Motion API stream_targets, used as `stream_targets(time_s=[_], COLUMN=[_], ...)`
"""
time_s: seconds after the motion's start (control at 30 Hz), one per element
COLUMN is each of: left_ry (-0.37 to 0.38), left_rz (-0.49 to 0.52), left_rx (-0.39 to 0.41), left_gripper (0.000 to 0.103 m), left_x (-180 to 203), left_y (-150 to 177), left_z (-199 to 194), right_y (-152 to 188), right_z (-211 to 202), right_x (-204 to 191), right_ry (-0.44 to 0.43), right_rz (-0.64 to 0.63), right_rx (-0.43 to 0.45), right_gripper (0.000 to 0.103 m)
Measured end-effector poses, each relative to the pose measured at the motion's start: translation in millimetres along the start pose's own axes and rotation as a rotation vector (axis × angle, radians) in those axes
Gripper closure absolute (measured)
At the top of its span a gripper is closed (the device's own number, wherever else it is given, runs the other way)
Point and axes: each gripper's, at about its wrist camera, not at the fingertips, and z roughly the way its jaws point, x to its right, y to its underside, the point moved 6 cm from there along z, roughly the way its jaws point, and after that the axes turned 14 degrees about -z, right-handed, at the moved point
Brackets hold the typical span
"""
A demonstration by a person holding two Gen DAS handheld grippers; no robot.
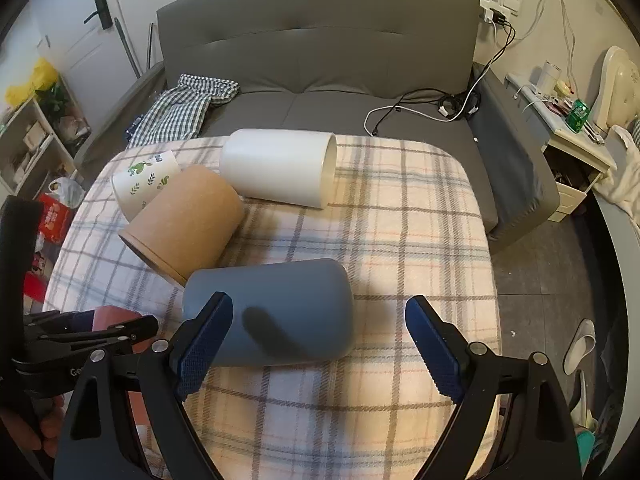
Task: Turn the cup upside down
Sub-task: 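Grasp the pink cup with the left tool while the right tool releases it, then rotate the pink cup with the left tool and lower it upside down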
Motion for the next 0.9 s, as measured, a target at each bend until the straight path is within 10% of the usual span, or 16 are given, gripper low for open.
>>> stream_targets(time_s=[0.67,0.9], left_ry=[-0.013,-0.036], left_rz=[0.053,0.090], left_rx=[0.307,0.306], left_gripper=[0.047,0.048], left_x=[0.1,4.0], left_y=[-19.5,-14.9], left_z=[-55.5,-43.5], right_y=[5.9,7.0], right_z=[-35.6,-31.2], right_x=[-11.4,-13.9], right_ry=[0.009,0.006], right_rz=[-0.010,-0.011], right_rx=[0.051,0.042], right_gripper=[0.014,0.015])
